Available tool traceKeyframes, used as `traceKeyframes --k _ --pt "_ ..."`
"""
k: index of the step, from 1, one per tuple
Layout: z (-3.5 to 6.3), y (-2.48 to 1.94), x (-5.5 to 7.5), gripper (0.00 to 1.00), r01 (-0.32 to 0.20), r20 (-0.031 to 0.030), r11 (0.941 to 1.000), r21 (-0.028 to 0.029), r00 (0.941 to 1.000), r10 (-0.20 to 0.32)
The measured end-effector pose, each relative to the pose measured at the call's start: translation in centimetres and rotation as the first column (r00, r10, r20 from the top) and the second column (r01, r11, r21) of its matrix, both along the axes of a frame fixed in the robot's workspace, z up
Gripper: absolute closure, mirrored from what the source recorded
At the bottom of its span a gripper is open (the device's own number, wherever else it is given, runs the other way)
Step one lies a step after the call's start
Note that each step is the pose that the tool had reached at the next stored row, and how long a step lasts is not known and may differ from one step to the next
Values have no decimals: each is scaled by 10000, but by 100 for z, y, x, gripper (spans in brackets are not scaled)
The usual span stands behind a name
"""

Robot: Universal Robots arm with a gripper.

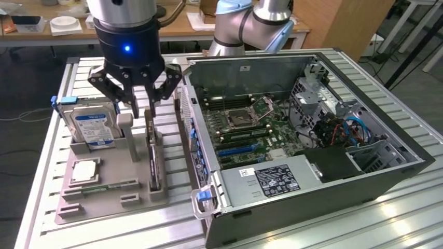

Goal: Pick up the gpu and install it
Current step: 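Pick up the gpu and move the gpu toward the slot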

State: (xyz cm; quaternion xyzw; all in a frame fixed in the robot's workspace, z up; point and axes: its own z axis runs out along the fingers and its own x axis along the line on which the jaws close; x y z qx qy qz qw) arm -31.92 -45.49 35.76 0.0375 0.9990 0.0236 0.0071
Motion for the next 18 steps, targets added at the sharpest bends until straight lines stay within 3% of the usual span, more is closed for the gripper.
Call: traceKeyframes --k 10,18 --pt "-84 -162 0 64 0 -5 10000 30 10000 0" --pt "-193 -238 5 64 -1 -7 10000 59 10000 1"
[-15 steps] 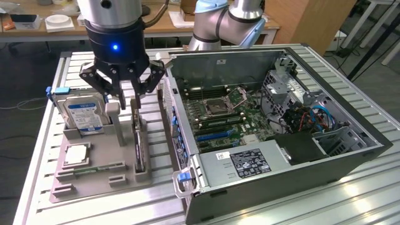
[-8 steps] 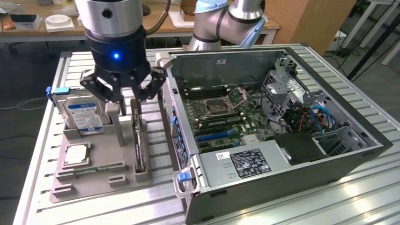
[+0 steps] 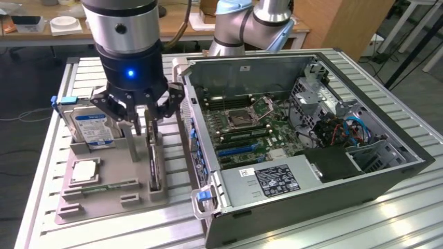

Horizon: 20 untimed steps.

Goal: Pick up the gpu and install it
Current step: 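Pick up the gpu and move the gpu toward the slot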

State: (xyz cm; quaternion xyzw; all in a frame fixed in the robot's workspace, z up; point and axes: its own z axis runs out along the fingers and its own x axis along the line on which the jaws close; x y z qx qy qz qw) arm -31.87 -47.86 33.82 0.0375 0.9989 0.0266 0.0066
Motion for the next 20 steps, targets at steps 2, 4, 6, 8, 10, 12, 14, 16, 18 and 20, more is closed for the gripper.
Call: traceKeyframes --k 2,4,6,8,10,12,14,16,18,20 --pt "-37 -9 3 64 1 -2 10000 5 10000 -1" --pt "-73 -17 6 64 1 -4 10000 10 10000 -1" --pt "-109 -26 10 64 1 -4 10000 16 10000 -1" --pt "-145 -35 15 64 0 -4 10000 22 10000 0" --pt "-183 -43 19 64 0 -4 10000 28 10000 0" --pt "-216 -50 19 64 1 -6 10000 31 10000 -1" --pt "-237 -53 19 64 1 -49 10000 31 10000 -1" --pt "-238 -53 19 64 1 -57 10000 28 10000 -1" --pt "-239 -54 20 63 1 -57 10000 28 10000 0" --pt "-240 -54 20 63 1 -56 10000 30 10000 -1"
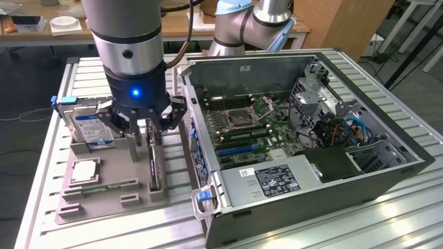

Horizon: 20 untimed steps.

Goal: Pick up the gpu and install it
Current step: 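Pick up the gpu and move the gpu toward the slot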

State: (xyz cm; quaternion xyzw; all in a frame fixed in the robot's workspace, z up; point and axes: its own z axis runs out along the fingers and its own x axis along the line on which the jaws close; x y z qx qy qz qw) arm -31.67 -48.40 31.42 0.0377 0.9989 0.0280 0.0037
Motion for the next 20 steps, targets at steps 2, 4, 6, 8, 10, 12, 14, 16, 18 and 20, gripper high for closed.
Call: traceKeyframes --k 2,4,6,8,10,12,14,16,18,20 --pt "-1 0 0 57 0 1 10000 0 10000 0" --pt "-15 0 0 57 -6 3 10000 2 10000 6" --pt "-35 0 0 57 -37 1 10000 1 10000 37" --pt "-61 0 0 57 -80 1 10000 1 10000 80" --pt "-87 0 0 57 -122 0 9999 0 9999 122" --pt "-106 0 0 57 -128 0 9999 0 9999 128" --pt "-123 0 0 57 -129 1 9999 1 9999 129" --pt "-158 0 0 57 -129 0 9999 0 9999 129" --pt "-195 0 0 57 -129 1 9999 0 9999 129" --pt "-231 0 0 57 -129 1 9999 0 9999 129"
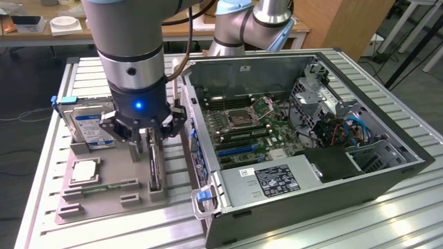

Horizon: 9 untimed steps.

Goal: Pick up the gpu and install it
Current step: 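Pick up the gpu and move the gpu toward the slot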

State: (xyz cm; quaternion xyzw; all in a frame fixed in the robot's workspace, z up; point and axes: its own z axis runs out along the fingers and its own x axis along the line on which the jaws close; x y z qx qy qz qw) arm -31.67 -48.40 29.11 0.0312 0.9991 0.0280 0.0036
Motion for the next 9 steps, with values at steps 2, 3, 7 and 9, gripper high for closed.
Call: traceKeyframes --k 2,3,7,9 --pt "-36 0 0 57 0 0 10000 1 10000 0" --pt "-54 0 0 57 0 0 10000 4 10000 0" --pt "-128 0 0 57 0 0 10000 23 10000 0" --pt "-164 0 0 57 0 0 10000 34 10000 0"
